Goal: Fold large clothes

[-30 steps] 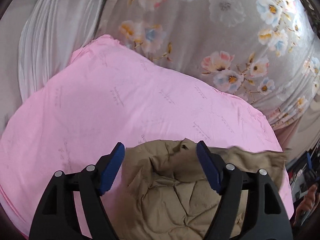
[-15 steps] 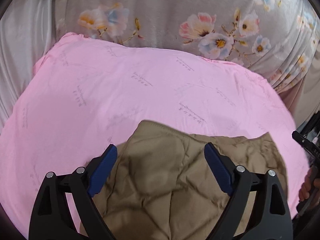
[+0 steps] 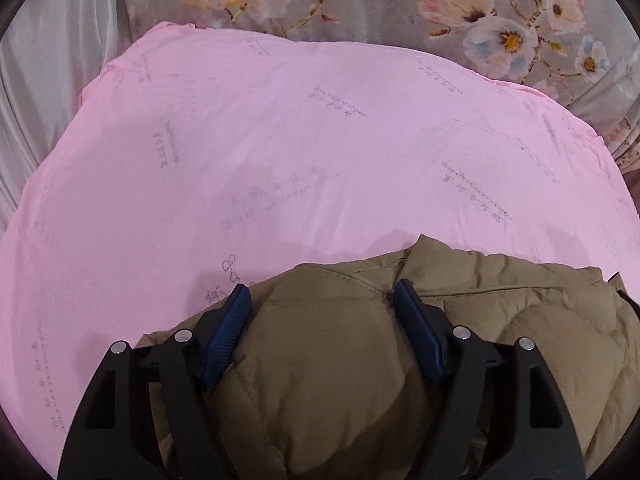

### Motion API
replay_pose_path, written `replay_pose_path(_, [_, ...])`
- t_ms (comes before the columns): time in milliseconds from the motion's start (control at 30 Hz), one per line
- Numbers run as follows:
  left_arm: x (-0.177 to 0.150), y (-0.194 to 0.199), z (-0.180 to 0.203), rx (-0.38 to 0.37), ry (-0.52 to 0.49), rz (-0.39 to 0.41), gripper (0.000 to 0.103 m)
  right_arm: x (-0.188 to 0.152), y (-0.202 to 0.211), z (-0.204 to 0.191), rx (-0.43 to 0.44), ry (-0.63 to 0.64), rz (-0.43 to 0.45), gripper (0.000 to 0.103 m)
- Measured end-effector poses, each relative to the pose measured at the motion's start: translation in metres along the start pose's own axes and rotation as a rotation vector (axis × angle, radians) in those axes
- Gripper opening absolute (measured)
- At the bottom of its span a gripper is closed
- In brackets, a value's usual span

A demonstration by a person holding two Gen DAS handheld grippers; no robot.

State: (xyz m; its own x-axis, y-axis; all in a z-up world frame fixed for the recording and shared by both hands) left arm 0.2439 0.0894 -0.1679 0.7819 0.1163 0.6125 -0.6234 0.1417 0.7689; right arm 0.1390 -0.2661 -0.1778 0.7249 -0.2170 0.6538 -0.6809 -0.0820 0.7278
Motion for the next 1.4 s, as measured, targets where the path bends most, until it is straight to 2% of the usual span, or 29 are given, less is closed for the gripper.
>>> replay_pose_path(167, [0.000, -0.015, -0.008, -0.011, 0.049, -0.025, 0.081, -0.005, -0.008, 0.003, 0.024, -0.038, 0.008, 0.000])
replay_pose_path(733, [0.002, -0.026, -0.008, 0.038, 0.064, -0.028, 0.085, -0.002, -0.017, -0.001, -0.024, -0.027, 0.034, 0.000])
replay_pose_path(767, [0.003, -0.023, -0.008, 0.049, 0.066, -0.025, 0.085, -0.001, -0.013, -0.001, -0.046, -0.024, 0.034, 0.000])
replay_pose_path(833, [0.005, -0.004, -0.007, 0.076, 0.056, 0.017, 0.080, 0.001, 0.006, -0.009, -0.118, 0.001, 0.048, 0.004])
replay_pose_path(867, [0.005, 0.014, -0.003, 0.069, 0.043, 0.048, 0.076, 0.003, 0.020, -0.018, -0.115, 0.020, 0.077, 0.013])
replay_pose_path(1000, [-0.001, 0.076, 0.026, -0.002, -0.002, 0.133, 0.072, 0.012, 0.057, -0.067, -0.062, 0.101, 0.139, 0.014])
replay_pose_path(1100, [-0.012, 0.097, 0.062, -0.029, -0.077, 0.153, 0.064, 0.015, 0.059, -0.109, -0.009, 0.167, 0.125, 0.014])
replay_pose_path(1133, [-0.017, 0.096, 0.073, -0.032, -0.105, 0.142, 0.060, 0.015, 0.057, -0.119, 0.003, 0.181, 0.117, 0.014])
replay_pose_path(1267, [-0.035, 0.066, 0.094, -0.016, -0.139, 0.062, 0.022, 0.007, 0.037, -0.151, 0.033, 0.231, 0.075, 0.014])
replay_pose_path(1300, [-0.040, 0.055, 0.094, -0.018, -0.127, 0.040, 0.017, 0.005, 0.030, -0.154, 0.032, 0.238, 0.063, 0.013])
replay_pose_path(1400, [-0.044, 0.037, 0.091, -0.007, -0.115, 0.036, 0.017, -0.002, 0.014, -0.153, 0.024, 0.248, 0.048, 0.013])
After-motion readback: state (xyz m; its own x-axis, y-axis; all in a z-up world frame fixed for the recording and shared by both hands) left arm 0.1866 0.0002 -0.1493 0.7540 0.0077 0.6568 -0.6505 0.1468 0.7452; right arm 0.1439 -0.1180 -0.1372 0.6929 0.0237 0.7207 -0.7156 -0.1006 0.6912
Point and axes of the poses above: each gripper's, at about its wrist camera, not at the fingertips, and y roughly against the way its jaws point, z to its right, x to its top, the point moved 4 cm from there along -y, roughly the way its jaws point, and after that the axes turned 10 degrees about y, right-handed, at the moved point
